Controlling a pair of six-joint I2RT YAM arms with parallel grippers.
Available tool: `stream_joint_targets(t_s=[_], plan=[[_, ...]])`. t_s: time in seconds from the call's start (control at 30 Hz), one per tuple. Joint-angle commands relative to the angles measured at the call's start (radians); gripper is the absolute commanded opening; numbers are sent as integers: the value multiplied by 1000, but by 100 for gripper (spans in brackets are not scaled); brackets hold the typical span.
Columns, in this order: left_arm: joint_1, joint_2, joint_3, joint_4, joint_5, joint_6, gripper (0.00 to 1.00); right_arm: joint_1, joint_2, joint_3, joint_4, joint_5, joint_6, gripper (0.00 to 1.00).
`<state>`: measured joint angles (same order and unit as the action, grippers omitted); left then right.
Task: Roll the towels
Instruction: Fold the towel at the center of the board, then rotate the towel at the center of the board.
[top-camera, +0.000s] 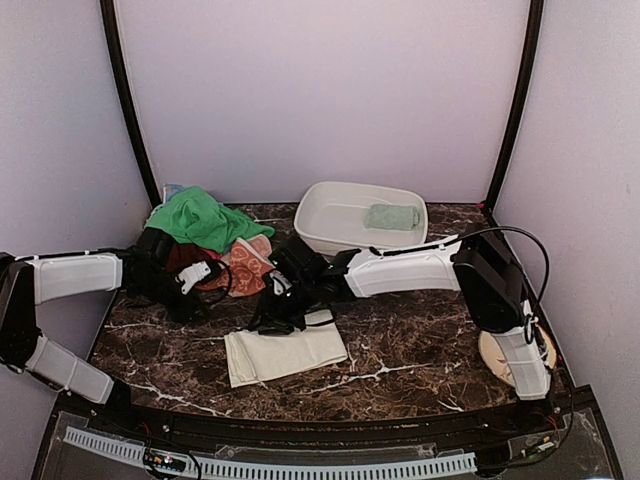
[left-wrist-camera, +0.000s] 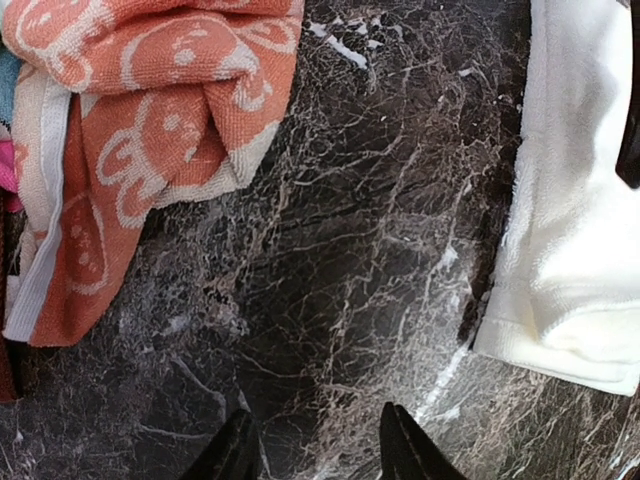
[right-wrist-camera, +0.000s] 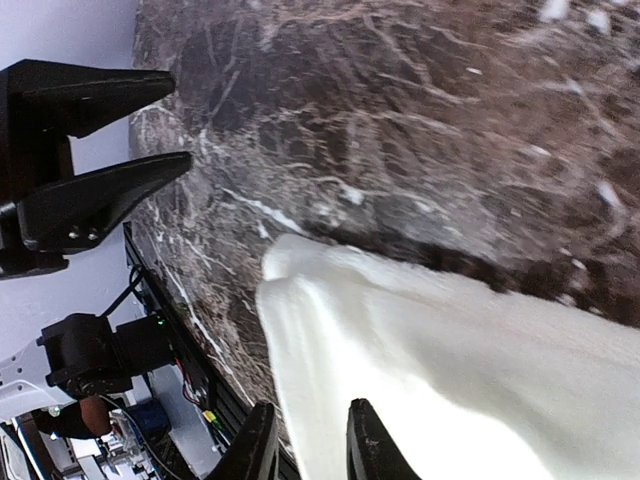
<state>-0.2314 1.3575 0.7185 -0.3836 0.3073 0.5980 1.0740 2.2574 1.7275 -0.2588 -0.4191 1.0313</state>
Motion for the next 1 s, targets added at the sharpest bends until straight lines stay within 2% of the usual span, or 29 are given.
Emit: stream_joint_targets(t_s=[0.0, 0.07, 0.23, 0.37, 0.5, 0.63, 0.8, 0.97], plan=[[-16, -40, 52, -36, 58, -42, 45, -59, -149, -138, 67, 21, -8, 24], [-54, -34, 103, -51, 83, -94, 46, -76, -196, -210, 80, 31, -11, 24], [-250, 16, 175, -3, 46, -184, 47, -98, -266, -337, 58, 80, -46, 17], [-356, 130, 186, 1, 14, -176, 43, -113, -303, -435, 97, 96, -50, 14], [-378, 188, 167, 16, 1, -146, 42, -130, -330, -503, 125, 100, -49, 15], [-378, 172, 129, 24, -41, -111, 40, -144, -343, -540, 153, 90, -45, 15], [-379, 77, 17, 56, -139, -40, 40, -162, -324, -494, 124, 82, -78, 15], [-378, 17, -114, 191, -250, 28, 43, -169, -263, -421, 119, 32, -104, 16]])
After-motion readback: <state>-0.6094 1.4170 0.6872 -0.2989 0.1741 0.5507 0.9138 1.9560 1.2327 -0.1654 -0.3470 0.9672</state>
